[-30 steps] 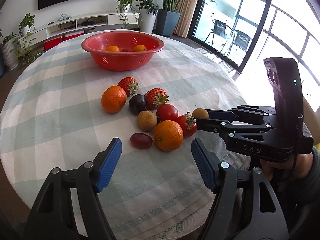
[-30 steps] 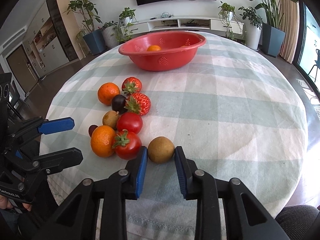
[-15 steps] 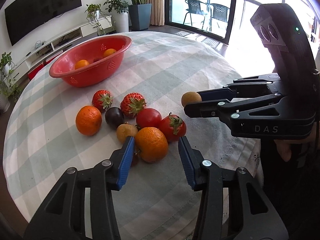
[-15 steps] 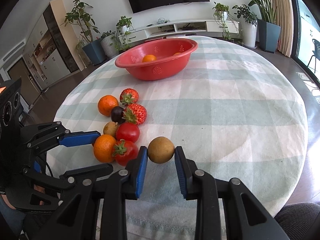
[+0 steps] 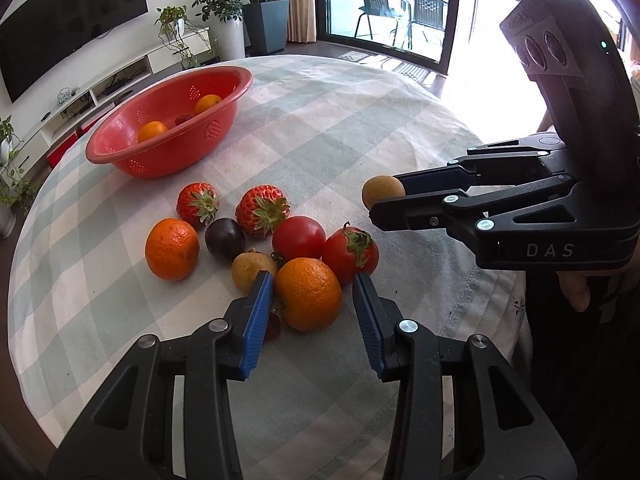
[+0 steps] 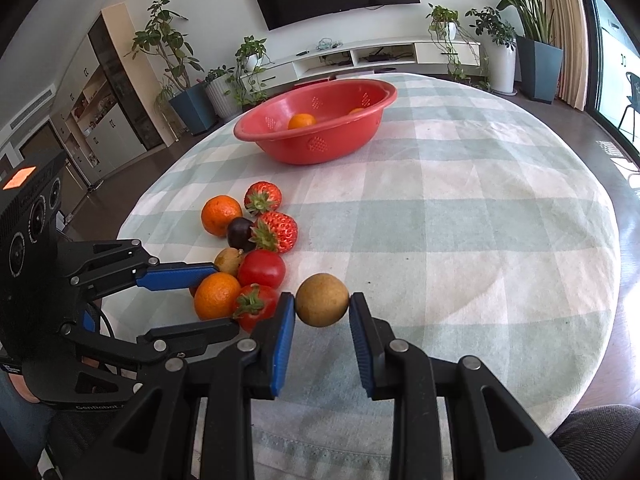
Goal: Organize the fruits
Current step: 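Grasp the brown kiwi with the right tool while the left tool grasps a small yellow fruit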
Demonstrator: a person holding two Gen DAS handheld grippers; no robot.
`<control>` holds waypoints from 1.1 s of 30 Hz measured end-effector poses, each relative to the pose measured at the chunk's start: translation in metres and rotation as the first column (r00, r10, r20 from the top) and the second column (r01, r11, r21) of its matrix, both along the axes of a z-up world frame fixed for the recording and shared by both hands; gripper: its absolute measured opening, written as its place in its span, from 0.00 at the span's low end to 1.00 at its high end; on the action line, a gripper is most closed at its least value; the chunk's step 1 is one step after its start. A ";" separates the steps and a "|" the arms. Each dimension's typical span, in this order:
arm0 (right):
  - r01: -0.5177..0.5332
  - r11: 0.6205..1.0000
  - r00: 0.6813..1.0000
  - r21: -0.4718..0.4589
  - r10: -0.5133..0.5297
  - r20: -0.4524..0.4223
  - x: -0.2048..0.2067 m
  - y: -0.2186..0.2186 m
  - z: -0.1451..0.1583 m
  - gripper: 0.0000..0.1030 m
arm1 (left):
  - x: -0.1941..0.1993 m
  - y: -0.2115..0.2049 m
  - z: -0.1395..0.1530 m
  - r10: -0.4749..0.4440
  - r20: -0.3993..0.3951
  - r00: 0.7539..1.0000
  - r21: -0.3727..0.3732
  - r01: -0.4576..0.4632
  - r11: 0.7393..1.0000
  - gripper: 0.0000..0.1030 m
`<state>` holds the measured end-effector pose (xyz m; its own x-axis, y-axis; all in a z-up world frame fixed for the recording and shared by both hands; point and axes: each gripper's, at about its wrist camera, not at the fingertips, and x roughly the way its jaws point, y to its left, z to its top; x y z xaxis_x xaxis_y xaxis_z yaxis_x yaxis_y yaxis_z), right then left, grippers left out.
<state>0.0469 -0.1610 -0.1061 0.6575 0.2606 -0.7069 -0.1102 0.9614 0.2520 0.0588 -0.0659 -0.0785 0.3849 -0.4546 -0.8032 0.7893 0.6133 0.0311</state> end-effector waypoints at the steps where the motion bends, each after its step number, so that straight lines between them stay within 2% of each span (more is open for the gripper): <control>1: -0.001 1.000 1.000 -0.001 0.001 0.001 -0.001 0.000 0.000 0.30 | 0.000 0.000 0.000 0.001 0.003 1.000 0.005 -0.001 1.000 0.38; 4: 0.000 1.000 1.000 -0.001 0.000 0.004 -0.001 -0.001 0.001 0.30 | 0.000 0.003 -0.002 0.015 0.006 1.000 0.017 -0.015 1.000 0.38; 6: 0.001 1.000 1.000 -0.001 -0.001 0.006 -0.001 -0.001 0.001 0.30 | 0.000 0.006 -0.003 0.032 0.011 0.999 0.010 -0.032 0.999 0.33; 12: 0.002 1.000 1.000 -0.002 -0.002 0.015 -0.001 0.000 0.002 0.30 | -0.005 0.005 -0.003 0.053 0.038 0.998 0.013 -0.054 0.998 0.33; 25: 0.011 1.000 0.999 0.023 -0.012 0.051 -0.002 -0.003 0.008 0.30 | -0.006 0.029 0.020 0.120 -0.001 0.993 -0.116 -0.119 0.986 0.32; 33: 0.031 0.997 0.997 0.067 -0.035 0.071 0.001 -0.015 0.022 0.30 | 0.019 0.052 0.058 0.177 0.013 0.984 -0.217 -0.170 0.961 0.32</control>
